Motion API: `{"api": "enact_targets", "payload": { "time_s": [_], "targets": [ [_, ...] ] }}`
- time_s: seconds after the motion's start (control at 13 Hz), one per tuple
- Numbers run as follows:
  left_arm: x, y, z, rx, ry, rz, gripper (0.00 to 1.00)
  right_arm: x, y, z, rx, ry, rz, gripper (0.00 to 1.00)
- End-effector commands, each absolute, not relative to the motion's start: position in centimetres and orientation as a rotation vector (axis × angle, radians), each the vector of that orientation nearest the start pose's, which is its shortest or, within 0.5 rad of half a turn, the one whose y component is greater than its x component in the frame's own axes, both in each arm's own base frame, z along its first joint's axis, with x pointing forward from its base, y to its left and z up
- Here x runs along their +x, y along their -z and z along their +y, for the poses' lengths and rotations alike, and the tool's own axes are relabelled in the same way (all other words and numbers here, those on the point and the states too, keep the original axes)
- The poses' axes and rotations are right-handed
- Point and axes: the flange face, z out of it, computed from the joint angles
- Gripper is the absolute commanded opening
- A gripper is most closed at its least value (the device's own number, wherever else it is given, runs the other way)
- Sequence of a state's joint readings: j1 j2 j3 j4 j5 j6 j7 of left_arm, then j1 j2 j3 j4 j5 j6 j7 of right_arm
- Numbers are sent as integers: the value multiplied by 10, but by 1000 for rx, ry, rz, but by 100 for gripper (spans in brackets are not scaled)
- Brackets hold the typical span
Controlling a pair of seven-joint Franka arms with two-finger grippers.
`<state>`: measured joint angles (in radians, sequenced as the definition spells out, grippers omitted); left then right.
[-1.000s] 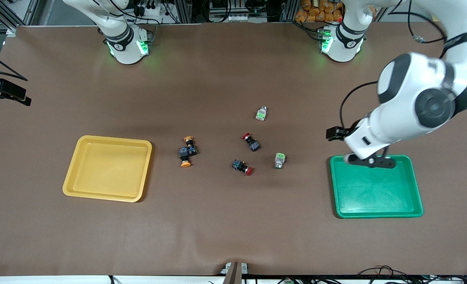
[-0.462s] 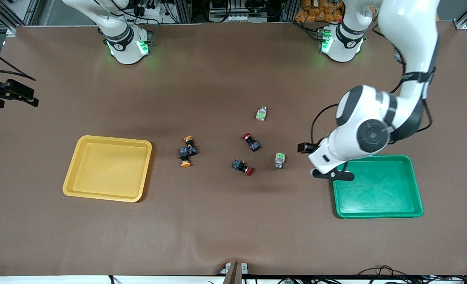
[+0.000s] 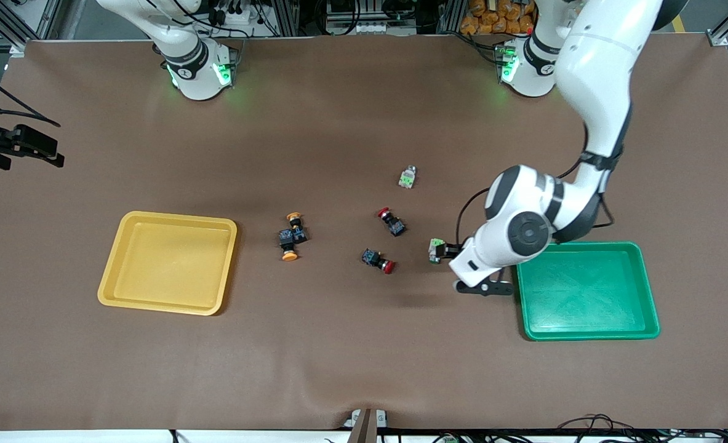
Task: Place green and yellow buttons in trays
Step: 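Move the left gripper over the green-capped white button, then grasp the green button with the left gripper while the right gripper reaches out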
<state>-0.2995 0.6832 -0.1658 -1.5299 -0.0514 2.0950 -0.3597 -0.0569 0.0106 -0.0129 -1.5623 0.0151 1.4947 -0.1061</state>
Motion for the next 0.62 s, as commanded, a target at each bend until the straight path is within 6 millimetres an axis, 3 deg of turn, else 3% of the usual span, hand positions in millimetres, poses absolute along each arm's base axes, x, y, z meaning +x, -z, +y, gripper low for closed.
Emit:
{"api": "enact_targets", "payload": {
  "time_s": [0.0,0.31,0.54],
  "targets": [
    [624,-245,-316,-3224,-268,66,100,551,-616,-30,-3125,-111,-79,100],
    [613,-202,-337,-3218,-269,59,100,556,-607,23,-3125,-137,-22,100],
    [608,-185,-335,-3202,-304,61,100,554,-607,52,-3129,-139,16,100]
  ]
}}
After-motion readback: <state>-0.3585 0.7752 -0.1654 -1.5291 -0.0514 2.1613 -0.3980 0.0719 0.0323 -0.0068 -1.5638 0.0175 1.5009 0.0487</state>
